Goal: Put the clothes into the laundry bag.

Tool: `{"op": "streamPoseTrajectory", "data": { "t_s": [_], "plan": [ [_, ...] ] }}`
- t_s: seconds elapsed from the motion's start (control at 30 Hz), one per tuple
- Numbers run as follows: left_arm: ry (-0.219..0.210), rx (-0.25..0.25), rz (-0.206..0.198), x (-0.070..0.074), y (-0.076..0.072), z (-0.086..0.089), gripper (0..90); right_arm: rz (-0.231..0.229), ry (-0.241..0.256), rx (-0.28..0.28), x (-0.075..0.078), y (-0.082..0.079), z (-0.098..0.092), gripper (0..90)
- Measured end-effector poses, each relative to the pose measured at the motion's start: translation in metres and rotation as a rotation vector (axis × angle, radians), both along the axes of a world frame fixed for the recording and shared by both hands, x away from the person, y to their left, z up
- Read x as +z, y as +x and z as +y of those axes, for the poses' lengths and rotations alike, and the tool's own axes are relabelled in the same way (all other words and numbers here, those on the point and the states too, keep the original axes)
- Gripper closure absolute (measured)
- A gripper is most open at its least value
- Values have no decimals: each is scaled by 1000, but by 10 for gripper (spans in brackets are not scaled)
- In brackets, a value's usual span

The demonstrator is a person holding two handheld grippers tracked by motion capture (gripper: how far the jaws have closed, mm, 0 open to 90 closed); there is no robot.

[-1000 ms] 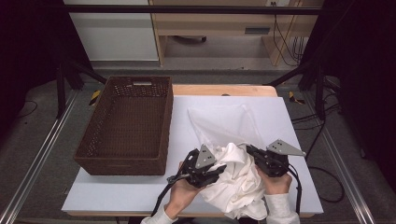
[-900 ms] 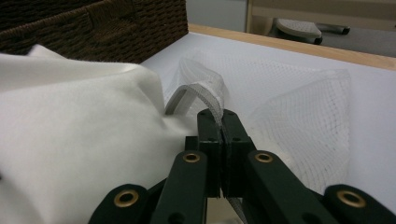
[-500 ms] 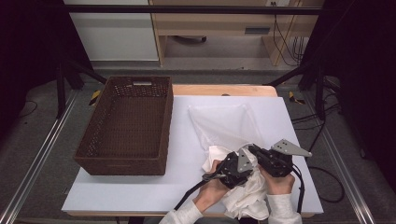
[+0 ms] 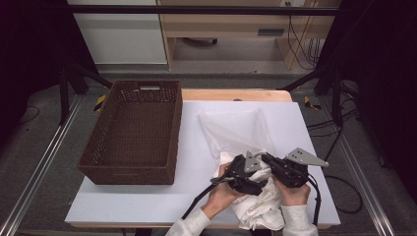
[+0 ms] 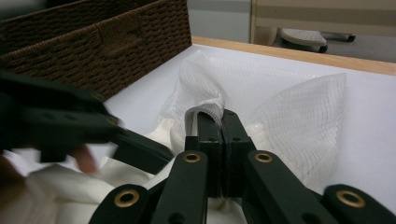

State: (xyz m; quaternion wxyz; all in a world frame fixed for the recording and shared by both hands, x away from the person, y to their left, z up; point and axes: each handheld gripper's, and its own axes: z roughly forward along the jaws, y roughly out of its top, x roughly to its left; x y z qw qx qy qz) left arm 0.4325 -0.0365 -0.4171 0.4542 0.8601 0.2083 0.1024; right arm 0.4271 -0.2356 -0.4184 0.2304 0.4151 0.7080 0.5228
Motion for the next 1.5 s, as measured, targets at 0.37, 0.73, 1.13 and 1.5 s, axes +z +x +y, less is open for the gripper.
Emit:
{"op": "streamPoseTrajectory", "data": {
  "t_s": [0.37, 0.73, 1.13, 1.5],
  "plan": [
    [53, 178, 5, -2, 27, 71, 252, -2, -16, 6, 0, 0, 5, 891],
    [62, 157, 206, -56, 58, 57, 497, 0, -27, 9, 0, 1, 7, 891],
    [-167, 89, 9, 2, 9, 82, 798, 2, -22, 4, -2, 3, 8, 891],
    [-55, -42, -79, 8, -27, 13, 753, 13, -14, 10, -4, 5, 9, 891]
  ]
}}
